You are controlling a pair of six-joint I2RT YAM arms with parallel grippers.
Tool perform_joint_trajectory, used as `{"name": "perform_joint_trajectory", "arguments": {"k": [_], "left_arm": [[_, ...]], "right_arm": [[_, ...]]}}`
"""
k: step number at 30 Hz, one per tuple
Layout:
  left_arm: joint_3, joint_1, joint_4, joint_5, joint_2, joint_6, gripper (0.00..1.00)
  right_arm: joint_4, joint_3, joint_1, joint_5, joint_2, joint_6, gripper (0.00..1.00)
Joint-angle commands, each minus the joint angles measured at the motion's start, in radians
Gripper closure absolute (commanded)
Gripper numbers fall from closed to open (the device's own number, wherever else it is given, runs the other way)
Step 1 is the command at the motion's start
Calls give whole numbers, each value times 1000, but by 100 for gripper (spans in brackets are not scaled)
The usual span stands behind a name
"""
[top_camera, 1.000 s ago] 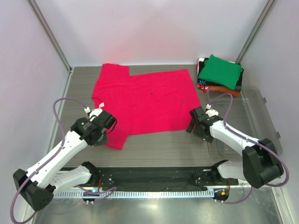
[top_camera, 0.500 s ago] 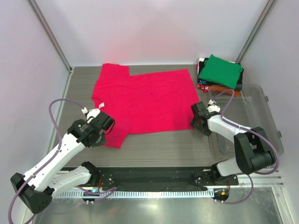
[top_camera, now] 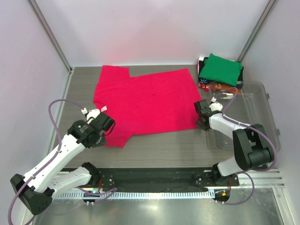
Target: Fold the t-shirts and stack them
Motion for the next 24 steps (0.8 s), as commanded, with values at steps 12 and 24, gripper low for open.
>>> {"name": "perform_joint_trajectory", "arguments": {"k": [12, 24], "left_arm": [[94, -1, -78, -54, -38, 2, 100], [143, -1, -107, -65, -26, 35, 100]], "right_arm": [[-55, -152, -22, -134, -143, 20, 99], [-202, -163, 113, -260, -367, 88, 99]]}}
